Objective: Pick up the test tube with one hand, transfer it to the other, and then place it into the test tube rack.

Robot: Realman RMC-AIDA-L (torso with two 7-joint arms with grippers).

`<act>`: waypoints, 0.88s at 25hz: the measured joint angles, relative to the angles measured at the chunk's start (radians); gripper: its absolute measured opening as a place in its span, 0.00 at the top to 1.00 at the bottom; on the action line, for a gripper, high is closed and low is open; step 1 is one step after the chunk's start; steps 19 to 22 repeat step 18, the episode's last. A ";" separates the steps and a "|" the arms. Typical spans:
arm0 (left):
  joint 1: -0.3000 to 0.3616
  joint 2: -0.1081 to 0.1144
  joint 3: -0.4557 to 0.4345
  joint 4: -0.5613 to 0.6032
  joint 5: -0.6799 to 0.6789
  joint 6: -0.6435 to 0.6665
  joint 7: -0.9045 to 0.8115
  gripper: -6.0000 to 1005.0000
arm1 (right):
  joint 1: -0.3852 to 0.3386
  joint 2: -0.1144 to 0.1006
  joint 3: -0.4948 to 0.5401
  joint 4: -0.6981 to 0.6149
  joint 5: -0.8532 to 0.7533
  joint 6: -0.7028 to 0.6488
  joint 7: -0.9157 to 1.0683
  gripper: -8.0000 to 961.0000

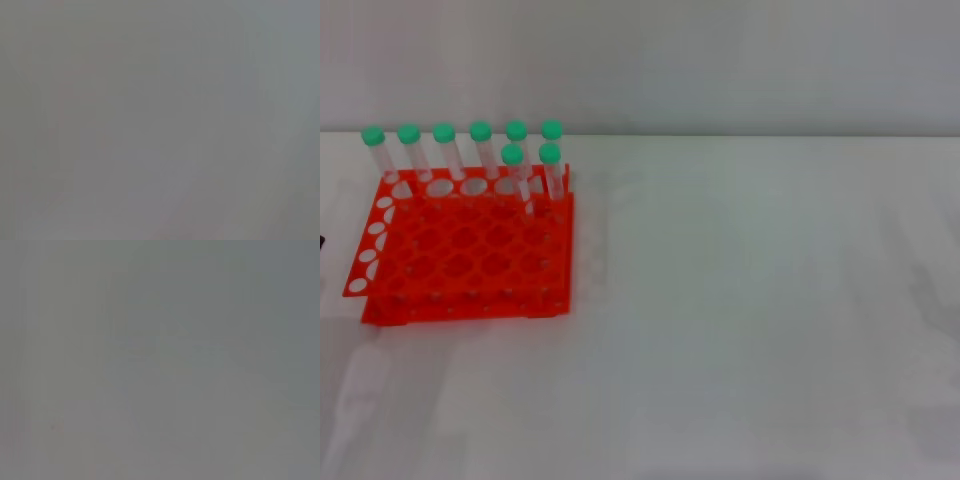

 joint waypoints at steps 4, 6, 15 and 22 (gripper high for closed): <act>0.007 0.000 0.014 -0.001 0.002 -0.011 0.000 0.16 | 0.001 0.000 -0.011 0.005 0.000 0.000 0.001 0.25; 0.008 -0.001 0.015 -0.002 -0.003 -0.022 -0.002 0.16 | 0.000 0.001 -0.013 0.011 0.000 0.000 0.001 0.25; 0.009 -0.001 0.016 -0.002 0.000 -0.034 -0.006 0.17 | -0.009 -0.001 -0.011 0.024 0.000 0.042 0.002 0.25; 0.008 -0.002 0.016 -0.002 0.000 -0.029 -0.006 0.17 | -0.010 -0.001 -0.006 0.022 0.000 0.048 0.002 0.25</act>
